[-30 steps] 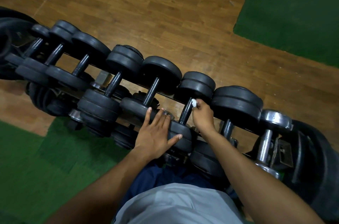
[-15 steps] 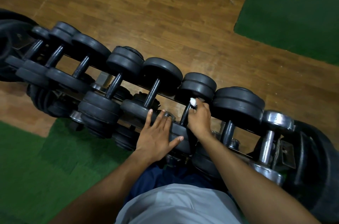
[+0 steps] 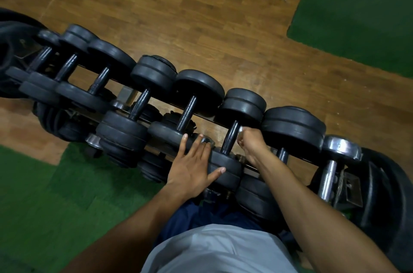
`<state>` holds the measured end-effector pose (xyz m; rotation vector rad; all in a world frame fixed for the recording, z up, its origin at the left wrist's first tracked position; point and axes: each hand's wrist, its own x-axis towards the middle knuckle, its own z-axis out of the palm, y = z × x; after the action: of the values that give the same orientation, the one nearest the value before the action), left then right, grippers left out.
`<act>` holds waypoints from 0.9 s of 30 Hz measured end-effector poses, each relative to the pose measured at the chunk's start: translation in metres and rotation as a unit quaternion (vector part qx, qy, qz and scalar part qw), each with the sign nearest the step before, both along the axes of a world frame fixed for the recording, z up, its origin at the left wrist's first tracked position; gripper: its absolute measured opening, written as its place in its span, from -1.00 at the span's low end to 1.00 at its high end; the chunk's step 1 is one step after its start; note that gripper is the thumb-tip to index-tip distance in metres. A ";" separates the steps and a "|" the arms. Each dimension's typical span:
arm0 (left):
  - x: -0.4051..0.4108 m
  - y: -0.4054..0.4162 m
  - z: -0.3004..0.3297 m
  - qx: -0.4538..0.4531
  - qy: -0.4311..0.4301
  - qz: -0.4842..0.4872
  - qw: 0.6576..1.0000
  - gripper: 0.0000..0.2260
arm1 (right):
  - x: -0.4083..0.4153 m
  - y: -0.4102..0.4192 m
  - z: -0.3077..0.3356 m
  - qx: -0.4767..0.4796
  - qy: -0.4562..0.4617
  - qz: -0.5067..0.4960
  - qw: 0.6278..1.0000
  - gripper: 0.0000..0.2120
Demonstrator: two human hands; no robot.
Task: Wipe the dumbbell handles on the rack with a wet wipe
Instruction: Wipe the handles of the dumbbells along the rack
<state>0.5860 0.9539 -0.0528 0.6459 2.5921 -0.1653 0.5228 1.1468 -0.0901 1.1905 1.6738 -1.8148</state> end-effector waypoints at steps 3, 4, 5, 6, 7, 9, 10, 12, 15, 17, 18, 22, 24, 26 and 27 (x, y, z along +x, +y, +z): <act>0.000 0.001 -0.002 0.005 -0.003 -0.001 1.000 -0.11 | 0.020 0.008 -0.006 0.076 -0.015 0.137 0.988 -0.85; 0.000 0.001 -0.002 0.008 -0.002 -0.001 1.000 -0.11 | 0.027 0.008 -0.008 0.077 -0.029 0.172 0.982 -0.84; 0.000 0.001 -0.003 0.011 0.000 -0.001 1.000 -0.11 | 0.033 0.008 -0.013 0.078 -0.044 0.205 0.975 -0.86; 0.000 0.001 -0.003 0.014 0.002 -0.001 1.000 -0.12 | 0.038 0.008 -0.015 0.082 -0.049 0.225 0.970 -0.84; 0.000 0.001 -0.003 0.015 0.004 -0.001 1.000 -0.12 | 0.039 0.006 -0.011 0.090 -0.051 0.229 0.968 -0.83; 0.000 0.001 -0.003 0.015 0.004 -0.001 1.000 -0.12 | 0.034 0.001 0.001 0.070 -0.058 0.168 0.982 -0.81; 0.000 0.000 -0.002 0.013 0.003 -0.002 1.000 -0.12 | 0.029 -0.001 0.004 0.034 -0.068 0.125 0.989 -0.75; 0.000 0.000 -0.001 0.007 0.000 -0.004 1.000 -0.12 | 0.021 -0.002 0.004 -0.018 -0.087 0.078 0.993 -0.69; 0.000 0.001 0.000 0.010 0.001 -0.002 1.000 -0.11 | 0.017 -0.007 0.000 -0.030 -0.099 0.121 0.987 -0.66; -0.001 0.001 0.000 0.012 -0.002 -0.002 1.000 -0.11 | 0.018 -0.007 0.006 -0.008 -0.096 0.165 0.981 -0.64; -0.001 0.001 0.000 0.010 -0.003 -0.003 1.000 -0.11 | 0.019 -0.005 0.006 -0.003 -0.096 0.175 0.980 -0.65; -0.001 0.001 0.000 0.006 -0.004 -0.001 1.000 -0.11 | 0.027 0.003 0.005 -0.022 -0.089 0.219 0.971 -0.75; -0.001 0.000 -0.001 0.004 -0.005 0.001 1.000 -0.11 | 0.030 0.002 -0.001 0.019 -0.084 0.252 0.964 -0.81; 0.000 0.001 -0.001 0.005 -0.007 0.001 1.000 -0.10 | 0.033 0.001 -0.001 0.108 -0.063 0.297 0.947 -0.90; 0.000 0.001 -0.002 0.004 -0.008 0.001 1.000 -0.09 | 0.033 0.002 0.000 0.153 -0.054 0.320 0.933 -0.91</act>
<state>0.5856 0.9546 -0.0544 0.6442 2.5789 -0.1485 0.5562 1.1491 -0.0902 0.7003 2.0194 -1.1012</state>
